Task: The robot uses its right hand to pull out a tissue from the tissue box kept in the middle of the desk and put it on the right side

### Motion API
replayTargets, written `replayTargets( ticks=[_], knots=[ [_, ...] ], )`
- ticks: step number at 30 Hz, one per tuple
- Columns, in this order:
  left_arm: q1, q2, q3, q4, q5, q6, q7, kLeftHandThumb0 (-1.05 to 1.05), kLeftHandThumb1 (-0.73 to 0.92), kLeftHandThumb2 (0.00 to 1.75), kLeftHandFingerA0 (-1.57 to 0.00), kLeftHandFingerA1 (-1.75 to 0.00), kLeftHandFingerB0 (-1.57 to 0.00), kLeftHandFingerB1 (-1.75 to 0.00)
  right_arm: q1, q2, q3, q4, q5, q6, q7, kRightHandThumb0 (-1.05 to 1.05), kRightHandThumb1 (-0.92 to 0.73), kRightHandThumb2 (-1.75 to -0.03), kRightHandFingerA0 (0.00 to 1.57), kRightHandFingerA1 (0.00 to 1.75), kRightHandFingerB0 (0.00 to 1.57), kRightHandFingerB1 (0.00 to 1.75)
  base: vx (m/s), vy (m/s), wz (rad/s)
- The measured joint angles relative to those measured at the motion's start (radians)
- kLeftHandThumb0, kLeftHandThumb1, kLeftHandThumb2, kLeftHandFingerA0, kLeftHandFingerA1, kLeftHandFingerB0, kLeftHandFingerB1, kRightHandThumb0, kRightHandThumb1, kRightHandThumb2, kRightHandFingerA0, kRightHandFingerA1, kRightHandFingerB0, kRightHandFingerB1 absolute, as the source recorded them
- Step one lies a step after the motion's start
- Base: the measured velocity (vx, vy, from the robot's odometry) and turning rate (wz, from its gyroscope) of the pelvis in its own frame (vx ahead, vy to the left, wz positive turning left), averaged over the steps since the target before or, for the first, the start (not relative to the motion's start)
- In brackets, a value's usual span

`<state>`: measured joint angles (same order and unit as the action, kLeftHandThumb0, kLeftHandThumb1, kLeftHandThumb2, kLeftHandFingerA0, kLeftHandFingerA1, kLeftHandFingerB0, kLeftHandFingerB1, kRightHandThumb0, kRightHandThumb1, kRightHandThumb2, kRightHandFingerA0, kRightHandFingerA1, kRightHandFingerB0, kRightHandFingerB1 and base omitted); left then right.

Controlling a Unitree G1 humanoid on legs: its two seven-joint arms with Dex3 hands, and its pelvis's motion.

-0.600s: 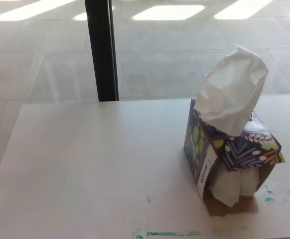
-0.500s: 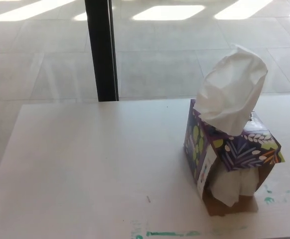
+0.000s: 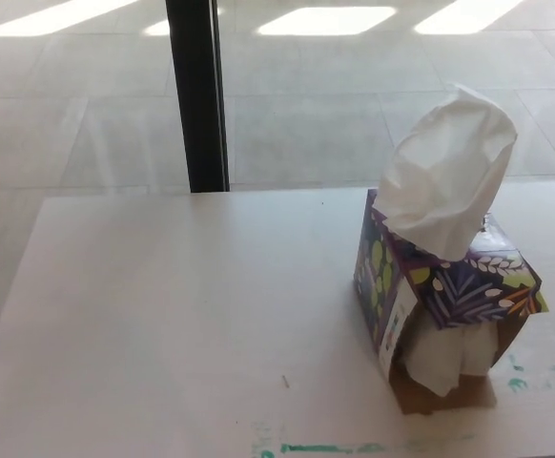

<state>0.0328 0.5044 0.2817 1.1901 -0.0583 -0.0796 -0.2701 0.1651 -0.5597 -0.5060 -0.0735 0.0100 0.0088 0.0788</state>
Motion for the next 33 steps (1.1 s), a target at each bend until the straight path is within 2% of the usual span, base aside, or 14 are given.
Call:
replayTargets(
  ticks=[12,13,15,16,17,18,19,20,22,23,24,25,29,33],
  knots=[
    [-0.008,-0.001,0.001,0.004,-0.001,0.0,-0.006,-0.78,0.75,1.17,-0.75,-0.99,-0.53,-0.89,-0.415,-0.102,0.344,-0.054,-0.153,0.017,0.032,-0.5,-0.6,-0.58,0.69,0.62,0.15,0.31,0.0,0.0,0.0],
    [-0.008,-0.001,0.001,0.004,-0.001,0.0,-0.006,-0.83,0.64,1.25,-0.8,-1.0,-0.45,-0.83,-0.439,-0.108,0.372,-0.055,-0.167,0.017,0.037,-0.37,-0.41,-0.93,0.62,0.74,0.0,0.46,0.0,0.0,0.0],
    [-0.009,-0.001,0.002,0.004,-0.002,0.0,-0.006,-0.83,0.64,1.25,-0.8,-1.0,-0.45,-0.83,-0.485,-0.119,0.427,-0.054,-0.196,0.017,0.049,-0.37,-0.41,-0.93,0.62,0.74,0.0,0.46,0.0,0.0,0.0],
    [-0.009,-0.001,0.002,0.004,-0.002,0.0,-0.006,-0.83,0.65,1.25,-0.79,-0.98,-0.45,-0.82,-0.499,-0.122,0.444,-0.054,-0.205,0.017,0.053,-0.52,-0.63,-0.59,0.68,0.66,0.09,0.32,0.0,0.0,0.0],
    [-0.009,-0.001,0.003,0.004,-0.002,0.0,-0.006,-0.81,0.65,1.25,-0.78,-0.98,-0.44,-0.82,-0.519,-0.127,0.467,-0.054,-0.219,0.017,0.059,-0.52,-0.64,-0.6,0.69,0.68,0.11,0.33,0.0,0.0,0.0],
    [-0.009,-0.001,0.003,0.004,-0.002,0.0,-0.006,-0.78,0.8,1.03,-0.75,-1.05,-0.47,-0.92,-0.541,-0.135,0.496,-0.051,-0.236,0.016,0.065,-0.51,-0.61,-0.58,0.7,0.67,0.12,0.32,0.0,0.0,0.0],
    [-0.009,-0.001,0.003,0.005,-0.002,0.0,-0.007,-0.79,0.73,1.17,-0.74,-0.99,-0.51,-0.88,-0.559,-0.142,0.518,-0.047,-0.25,0.013,0.071,-0.56,-0.49,-0.8,0.68,0.74,0.09,0.43,0.0,0.0,0.0],
    [-0.009,-0.001,0.003,0.005,-0.002,0.0,-0.007,-0.77,0.75,1.15,-0.74,-0.98,-0.54,-0.89,-0.572,-0.148,0.535,-0.044,-0.261,0.011,0.074,-0.49,-0.6,-0.58,0.71,0.71,0.15,0.33,0.0,0.0,0.0],
    [-0.009,-0.001,0.004,0.005,-0.003,0.0,-0.007,-0.79,0.75,1.16,-0.75,-0.98,-0.53,-0.88,-0.603,-0.161,0.575,-0.032,-0.291,0.003,0.082,-0.52,-0.46,-0.78,0.7,0.77,0.09,0.43,0.0,0.0,0.0],
    [-0.009,-0.001,0.004,0.004,-0.003,0.0,-0.007,-0.8,0.73,1.17,-0.77,-0.99,-0.52,-0.87,-0.615,-0.168,0.593,-0.025,-0.305,-0.002,0.086,-0.47,-0.58,-0.58,0.75,0.77,0.17,0.32,0.0,0.0,0.0],
    [-0.009,-0.001,0.004,0.004,-0.003,0.0,-0.007,-0.8,0.74,1.16,-0.77,-1.0,-0.53,-0.88,-0.628,-0.177,0.612,-0.016,-0.32,-0.007,0.089,-0.51,-0.46,-0.77,0.7,0.77,0.09,0.42,0.0,0.0,0.0],
    [-0.009,-0.001,0.004,0.004,-0.003,0.0,-0.007,-0.76,0.67,1.25,-0.78,-0.96,-0.45,-0.81,-0.635,-0.184,0.625,-0.01,-0.331,-0.01,0.092,-0.42,-0.59,-0.58,0.73,0.68,0.13,0.31,0.0,0.0,0.0],
    [-0.008,0.0,0.002,0.003,-0.002,0.0,-0.008,-0.77,0.66,1.25,-0.77,-0.96,-0.44,-0.8,-0.672,-0.231,0.689,0.028,-0.387,-0.032,0.11,-0.42,-0.59,-0.58,0.72,0.64,0.15,0.3,0.0,0.0,0.0],
    [-0.009,0.001,0.002,0.002,-0.002,0.0,-0.009,-0.76,0.71,1.28,-0.76,-0.96,-0.4,-0.78,-0.709,-0.272,0.736,0.065,-0.442,-0.057,0.122,-0.44,-0.61,-0.59,0.74,0.83,0.19,0.3,0.0,0.0,0.0]
  ],
)
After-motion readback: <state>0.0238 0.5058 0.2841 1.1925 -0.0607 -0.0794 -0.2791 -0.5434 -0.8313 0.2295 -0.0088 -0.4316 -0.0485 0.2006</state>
